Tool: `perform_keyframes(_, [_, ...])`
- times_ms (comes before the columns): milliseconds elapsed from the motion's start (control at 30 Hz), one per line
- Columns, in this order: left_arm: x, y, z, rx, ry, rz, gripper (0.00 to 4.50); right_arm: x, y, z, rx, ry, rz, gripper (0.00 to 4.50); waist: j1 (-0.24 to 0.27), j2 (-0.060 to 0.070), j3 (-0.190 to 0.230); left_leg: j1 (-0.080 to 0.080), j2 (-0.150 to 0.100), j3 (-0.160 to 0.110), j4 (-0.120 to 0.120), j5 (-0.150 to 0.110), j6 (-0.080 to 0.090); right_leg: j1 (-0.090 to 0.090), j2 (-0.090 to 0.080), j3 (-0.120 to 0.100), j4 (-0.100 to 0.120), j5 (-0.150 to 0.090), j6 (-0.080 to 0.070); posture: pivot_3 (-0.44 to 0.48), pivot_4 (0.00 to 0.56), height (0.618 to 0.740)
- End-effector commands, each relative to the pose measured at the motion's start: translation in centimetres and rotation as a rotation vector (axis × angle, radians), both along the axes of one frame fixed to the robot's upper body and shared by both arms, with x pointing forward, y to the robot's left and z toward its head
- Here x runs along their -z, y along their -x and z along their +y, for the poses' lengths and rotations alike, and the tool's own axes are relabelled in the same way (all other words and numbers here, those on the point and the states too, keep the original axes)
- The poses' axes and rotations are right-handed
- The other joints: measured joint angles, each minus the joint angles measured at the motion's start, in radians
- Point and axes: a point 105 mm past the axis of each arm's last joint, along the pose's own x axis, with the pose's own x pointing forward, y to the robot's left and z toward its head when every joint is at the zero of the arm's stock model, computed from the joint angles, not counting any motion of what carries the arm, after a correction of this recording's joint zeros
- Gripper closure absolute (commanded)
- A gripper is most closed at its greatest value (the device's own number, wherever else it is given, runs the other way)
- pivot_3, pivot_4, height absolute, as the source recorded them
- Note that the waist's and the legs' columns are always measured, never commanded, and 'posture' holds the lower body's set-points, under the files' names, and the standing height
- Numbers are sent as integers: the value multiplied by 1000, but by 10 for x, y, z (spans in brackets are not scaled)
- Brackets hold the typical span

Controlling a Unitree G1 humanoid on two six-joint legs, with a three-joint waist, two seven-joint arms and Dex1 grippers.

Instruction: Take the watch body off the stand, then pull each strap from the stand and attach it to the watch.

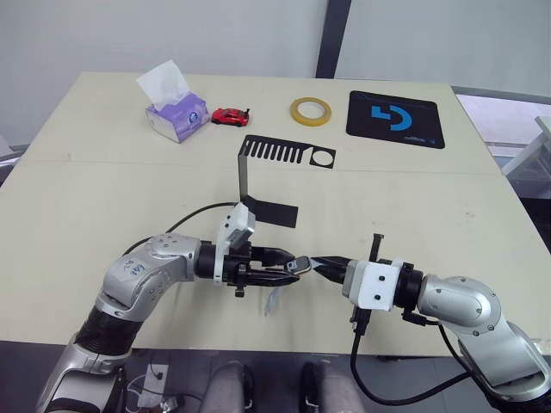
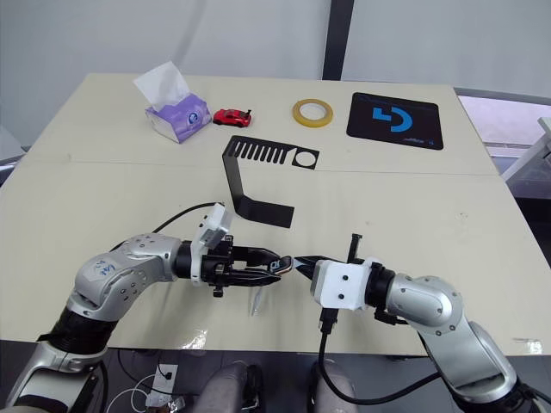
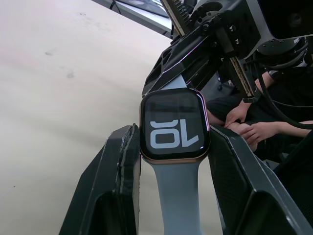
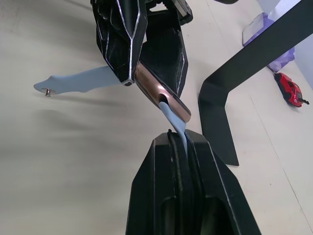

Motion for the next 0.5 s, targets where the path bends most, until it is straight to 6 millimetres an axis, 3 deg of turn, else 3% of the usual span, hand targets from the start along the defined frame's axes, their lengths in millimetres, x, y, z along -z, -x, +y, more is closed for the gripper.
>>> perform_keyframes(33, [-10,-3,0,-21,9,-45,2870,-8,7,6,-43,-17,-35,4443,0,0,0,0,0,0,0,0,0,0,0,0,0,0,0,0,150,740])
perform_keyframes(500, [-13,4,-5,21,17,-41,2870,-5,6,8,-42,-17,-28,4443,0,0,0,0,0,0,0,0,0,0,0,0,0,0,0,0,150,740])
